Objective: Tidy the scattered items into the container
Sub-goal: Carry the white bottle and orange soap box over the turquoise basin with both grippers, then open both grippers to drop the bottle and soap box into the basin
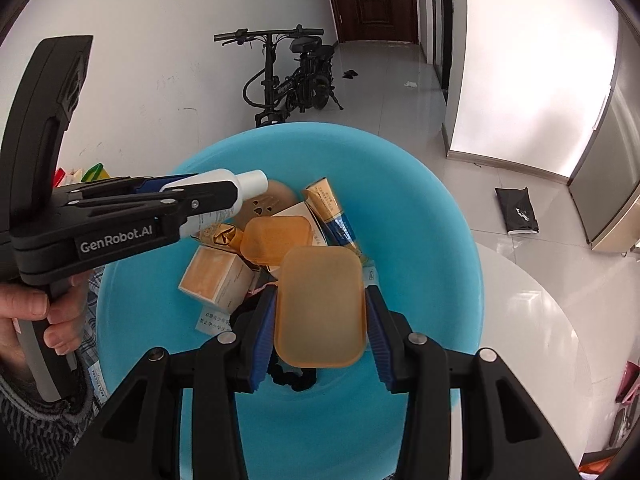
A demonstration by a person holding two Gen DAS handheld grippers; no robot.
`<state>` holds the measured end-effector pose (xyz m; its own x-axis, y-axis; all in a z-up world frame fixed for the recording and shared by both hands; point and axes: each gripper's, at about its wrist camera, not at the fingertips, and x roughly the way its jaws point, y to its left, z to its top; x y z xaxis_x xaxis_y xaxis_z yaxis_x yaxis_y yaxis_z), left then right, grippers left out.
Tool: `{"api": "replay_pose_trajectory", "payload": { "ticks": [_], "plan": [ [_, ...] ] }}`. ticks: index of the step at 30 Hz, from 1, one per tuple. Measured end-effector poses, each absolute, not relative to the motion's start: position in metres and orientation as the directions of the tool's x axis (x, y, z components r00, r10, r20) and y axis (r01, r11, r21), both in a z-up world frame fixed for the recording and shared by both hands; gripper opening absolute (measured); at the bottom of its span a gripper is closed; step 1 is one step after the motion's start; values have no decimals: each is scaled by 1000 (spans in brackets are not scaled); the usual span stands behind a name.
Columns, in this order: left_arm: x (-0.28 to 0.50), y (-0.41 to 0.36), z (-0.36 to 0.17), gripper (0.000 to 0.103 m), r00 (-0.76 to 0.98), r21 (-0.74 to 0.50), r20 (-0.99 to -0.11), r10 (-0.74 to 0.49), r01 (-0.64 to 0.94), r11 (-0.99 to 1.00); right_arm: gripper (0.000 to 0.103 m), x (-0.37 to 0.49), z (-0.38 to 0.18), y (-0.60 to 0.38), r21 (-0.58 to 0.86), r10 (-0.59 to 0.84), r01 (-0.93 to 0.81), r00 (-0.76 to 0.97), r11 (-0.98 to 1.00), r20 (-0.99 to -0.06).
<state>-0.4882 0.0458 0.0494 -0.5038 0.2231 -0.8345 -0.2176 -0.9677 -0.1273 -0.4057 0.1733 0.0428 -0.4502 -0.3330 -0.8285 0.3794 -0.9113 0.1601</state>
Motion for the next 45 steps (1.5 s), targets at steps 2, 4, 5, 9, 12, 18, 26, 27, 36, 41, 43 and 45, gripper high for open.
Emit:
{"api": "replay_pose_trajectory", "payload": {
  "ticks": [2, 4, 5, 9, 12, 18, 26, 27, 36, 41, 43, 45],
  "plan": [
    [-494, 48, 44, 42, -497, -120, -840, 219, -223, -967, 41, -409, 42, 172, 155, -328, 380, -450, -912, -830],
    [-497, 50, 39, 42, -500, -118, -839, 217, -222, -968, 41, -411, 41, 172, 152, -325, 378, -450, -913, -832],
    [-498, 50, 38, 42, -506, -116, -835, 216, -222, -968, 41, -413, 41, 172, 150, -323, 377, -451, -914, -832],
    [-499, 47, 35, 42, -534, -83, -826, 181, -201, -976, 41, -414, 40, 171, 147, -319, 376, -449, -915, -835],
    [-500, 40, 34, 48, -533, -94, -827, 178, -180, -979, 41, -414, 41, 170, 143, -314, 375, -448, -916, -837],
    [-490, 21, 42, 72, -576, -96, -803, 151, -124, -988, 41, -414, 42, 170, 138, -307, 371, -446, -918, -841],
    [-441, 11, 64, 72, -621, -28, -775, 117, -152, -988, 41, -411, 45, 170, 134, -297, 362, -443, -922, -846],
    [-433, 10, 67, 73, -624, -21, -773, 113, -153, -988, 41, -409, 46, 170, 134, -296, 362, -443, -923, -846],
    [-370, 4, 77, 82, -616, -25, -776, 133, -181, -983, 41, -379, 58, 164, 112, -290, 380, -451, -918, -844],
    [-360, 11, 77, 87, -618, -13, -778, 117, -169, -985, 41, -372, 55, 157, 100, -279, 384, -444, -918, -851],
    [-365, 12, 76, 88, -615, -21, -780, 118, -164, -986, 41, -377, 51, 155, 91, -264, 378, -438, -922, -859],
    [-372, 15, 74, 87, -613, -17, -782, 114, -162, -987, 41, -386, 45, 154, 84, -251, 370, -431, -925, -867]
  ]
}}
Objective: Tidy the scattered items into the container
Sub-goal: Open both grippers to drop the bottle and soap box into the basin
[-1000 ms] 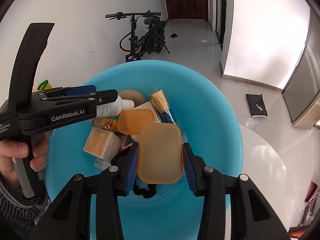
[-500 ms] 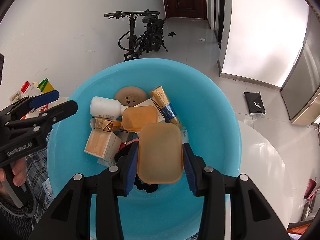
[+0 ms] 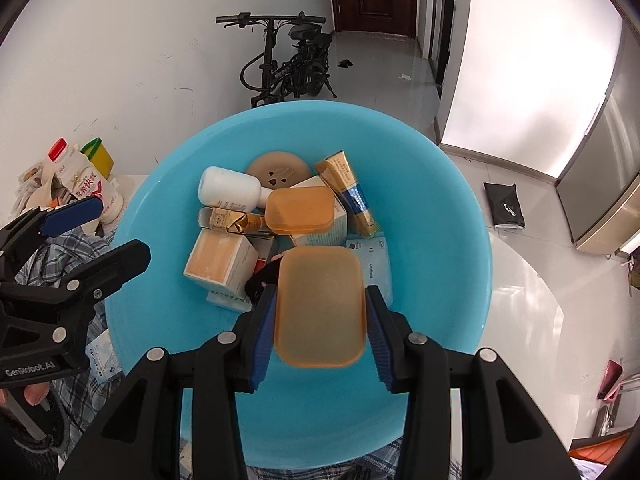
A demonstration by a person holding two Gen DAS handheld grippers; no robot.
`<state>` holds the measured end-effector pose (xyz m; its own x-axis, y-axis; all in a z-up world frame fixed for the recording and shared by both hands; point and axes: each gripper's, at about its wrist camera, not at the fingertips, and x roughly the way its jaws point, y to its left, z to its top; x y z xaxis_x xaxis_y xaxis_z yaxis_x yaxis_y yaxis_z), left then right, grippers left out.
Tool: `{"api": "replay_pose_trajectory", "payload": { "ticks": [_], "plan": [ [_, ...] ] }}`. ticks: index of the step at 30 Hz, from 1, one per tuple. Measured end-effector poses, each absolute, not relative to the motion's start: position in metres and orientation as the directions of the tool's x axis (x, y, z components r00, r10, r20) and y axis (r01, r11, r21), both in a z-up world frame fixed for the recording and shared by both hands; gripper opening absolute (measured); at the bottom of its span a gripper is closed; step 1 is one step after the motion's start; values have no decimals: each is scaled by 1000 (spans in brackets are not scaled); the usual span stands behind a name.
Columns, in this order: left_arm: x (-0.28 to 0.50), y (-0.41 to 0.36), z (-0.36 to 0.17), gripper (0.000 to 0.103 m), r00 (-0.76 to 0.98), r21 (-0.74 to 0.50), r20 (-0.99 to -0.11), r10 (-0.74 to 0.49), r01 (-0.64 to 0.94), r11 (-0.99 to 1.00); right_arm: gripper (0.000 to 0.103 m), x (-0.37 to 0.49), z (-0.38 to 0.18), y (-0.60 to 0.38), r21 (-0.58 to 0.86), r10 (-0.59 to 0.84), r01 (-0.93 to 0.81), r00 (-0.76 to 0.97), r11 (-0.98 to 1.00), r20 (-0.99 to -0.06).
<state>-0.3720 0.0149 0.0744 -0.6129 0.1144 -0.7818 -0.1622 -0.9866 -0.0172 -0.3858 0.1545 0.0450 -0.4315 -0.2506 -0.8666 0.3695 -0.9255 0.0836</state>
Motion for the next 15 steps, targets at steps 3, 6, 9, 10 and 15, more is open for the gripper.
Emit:
{"api": "replay_pose_trajectory", "payload": {
  "ticks": [3, 6, 9, 10, 15],
  "plan": [
    [-383, 19, 71, 87, -615, 1, -782, 98, -159, -987, 41, -403, 34, 154, 76, -230, 359, -410, -930, -882],
    [-389, 22, 68, 87, -621, 10, -778, 95, -162, -987, 41, -421, 22, 154, 50, -194, 348, -391, -936, -900],
    [-394, 22, 64, 87, -625, 18, -775, 94, -171, -985, 41, -433, 12, 154, 31, -167, 349, -368, -937, -914],
    [-396, 22, 63, 87, -621, 14, -778, 98, -173, -985, 41, -436, 10, 154, 23, -160, 350, -368, -936, -916],
    [-404, 19, 56, 87, -602, -4, -791, 107, -170, -985, 41, -444, 6, 149, -9, -132, 361, -365, -932, -922]
  ]
}}
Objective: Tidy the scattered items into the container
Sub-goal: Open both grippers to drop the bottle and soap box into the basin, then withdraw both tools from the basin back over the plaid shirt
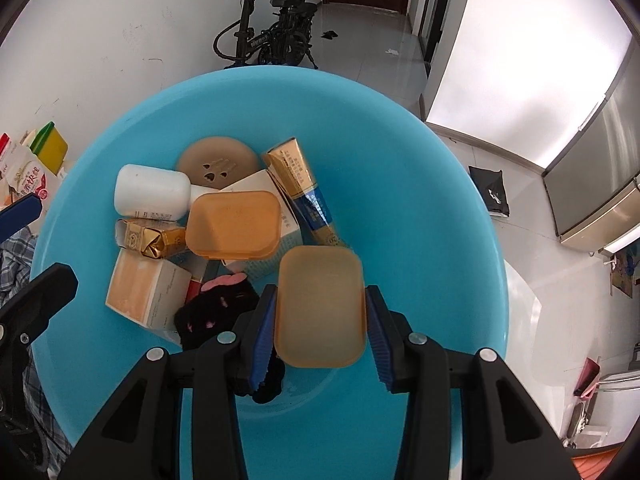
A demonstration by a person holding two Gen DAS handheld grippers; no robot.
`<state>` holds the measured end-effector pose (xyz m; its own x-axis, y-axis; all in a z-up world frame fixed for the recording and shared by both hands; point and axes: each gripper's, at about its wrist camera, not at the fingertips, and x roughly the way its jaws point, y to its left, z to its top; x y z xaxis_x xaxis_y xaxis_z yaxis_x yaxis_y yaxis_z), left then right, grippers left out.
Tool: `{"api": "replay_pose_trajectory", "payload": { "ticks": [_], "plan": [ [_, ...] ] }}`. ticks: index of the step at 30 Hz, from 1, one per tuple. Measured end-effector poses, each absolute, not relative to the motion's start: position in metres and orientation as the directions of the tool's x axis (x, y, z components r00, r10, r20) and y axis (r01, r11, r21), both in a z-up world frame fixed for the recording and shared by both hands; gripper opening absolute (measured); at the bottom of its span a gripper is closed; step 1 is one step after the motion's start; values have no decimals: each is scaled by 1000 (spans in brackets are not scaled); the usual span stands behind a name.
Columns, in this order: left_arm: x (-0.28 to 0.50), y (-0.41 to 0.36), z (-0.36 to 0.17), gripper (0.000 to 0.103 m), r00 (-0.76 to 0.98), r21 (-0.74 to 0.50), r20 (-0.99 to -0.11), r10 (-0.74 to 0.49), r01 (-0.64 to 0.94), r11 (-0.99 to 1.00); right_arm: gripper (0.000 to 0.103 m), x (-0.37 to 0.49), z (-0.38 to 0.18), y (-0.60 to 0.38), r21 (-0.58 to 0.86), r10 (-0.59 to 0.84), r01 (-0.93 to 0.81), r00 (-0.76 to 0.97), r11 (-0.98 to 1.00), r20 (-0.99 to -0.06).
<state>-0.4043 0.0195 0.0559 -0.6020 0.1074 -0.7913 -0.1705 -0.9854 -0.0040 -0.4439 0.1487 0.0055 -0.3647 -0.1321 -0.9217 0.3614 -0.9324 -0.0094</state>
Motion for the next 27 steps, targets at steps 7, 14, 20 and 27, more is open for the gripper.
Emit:
{"api": "replay_pose_trajectory", "payload": {
  "ticks": [7, 14, 20, 27],
  "plan": [
    [-405, 14, 54, 87, -599, -10, -793, 109, -166, -986, 41, -447, -2, 143, -40, -101, 366, -358, -930, -928],
    [-403, 14, 55, 87, -600, 10, -794, 99, -176, -984, 43, -453, -4, 140, -26, -99, 355, -332, -935, -938],
    [-399, 10, 58, 87, -605, 2, -790, 99, -165, -986, 54, -451, 0, 137, -23, -107, 365, -332, -931, -937],
    [-381, 4, 73, 88, -623, 24, -777, 88, -169, -985, 55, -422, 31, 137, 8, -158, 374, -372, -927, -915]
  ]
}}
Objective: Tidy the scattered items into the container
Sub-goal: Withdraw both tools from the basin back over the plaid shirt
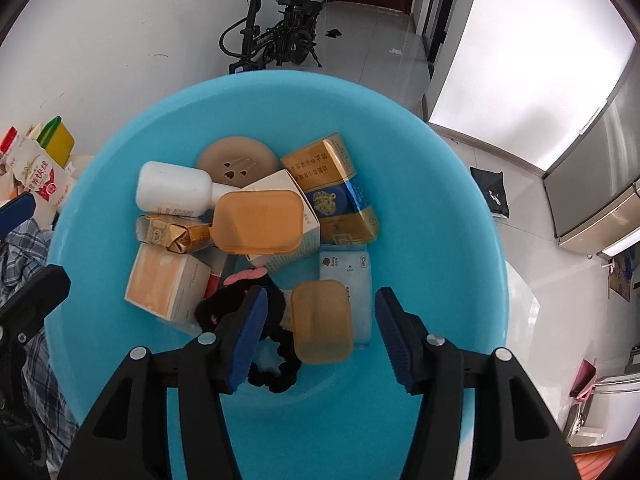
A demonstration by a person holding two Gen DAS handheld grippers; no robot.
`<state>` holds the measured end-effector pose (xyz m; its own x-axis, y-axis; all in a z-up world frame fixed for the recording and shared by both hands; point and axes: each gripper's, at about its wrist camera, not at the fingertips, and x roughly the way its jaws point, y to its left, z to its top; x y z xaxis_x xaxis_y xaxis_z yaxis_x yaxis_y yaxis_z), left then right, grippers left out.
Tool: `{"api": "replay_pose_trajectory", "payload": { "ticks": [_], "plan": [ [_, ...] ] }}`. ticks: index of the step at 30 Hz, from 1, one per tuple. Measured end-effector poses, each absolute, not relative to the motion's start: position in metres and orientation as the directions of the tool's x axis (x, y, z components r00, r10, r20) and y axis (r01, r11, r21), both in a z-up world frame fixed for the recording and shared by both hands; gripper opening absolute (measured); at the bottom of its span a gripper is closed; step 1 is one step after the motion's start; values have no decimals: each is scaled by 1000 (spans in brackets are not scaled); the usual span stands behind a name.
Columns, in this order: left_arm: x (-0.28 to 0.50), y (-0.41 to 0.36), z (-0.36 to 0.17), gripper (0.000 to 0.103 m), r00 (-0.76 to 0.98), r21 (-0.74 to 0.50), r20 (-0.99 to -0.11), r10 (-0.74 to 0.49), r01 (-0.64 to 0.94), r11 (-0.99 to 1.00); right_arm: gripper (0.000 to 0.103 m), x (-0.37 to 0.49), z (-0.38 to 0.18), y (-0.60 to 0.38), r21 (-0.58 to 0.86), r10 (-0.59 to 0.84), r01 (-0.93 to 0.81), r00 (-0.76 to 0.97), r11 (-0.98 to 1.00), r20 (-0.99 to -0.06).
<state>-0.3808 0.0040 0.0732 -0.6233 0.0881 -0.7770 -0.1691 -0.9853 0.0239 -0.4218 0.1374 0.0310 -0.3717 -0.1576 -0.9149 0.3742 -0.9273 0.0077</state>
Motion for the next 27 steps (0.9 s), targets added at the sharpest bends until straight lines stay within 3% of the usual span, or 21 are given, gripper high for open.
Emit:
{"api": "replay_pose_trajectory", "payload": {
  "ticks": [15, 27],
  "plan": [
    [-273, -12, 142, 87, -683, 37, -721, 117, -207, -978, 60, -292, 141, 155, 60, -311, 450, -510, -891, -802],
    [-157, -32, 134, 88, -709, 40, -695, 120, -205, -978, 60, -173, 142, 160, 97, -410, 516, -539, -851, -736]
  ]
}}
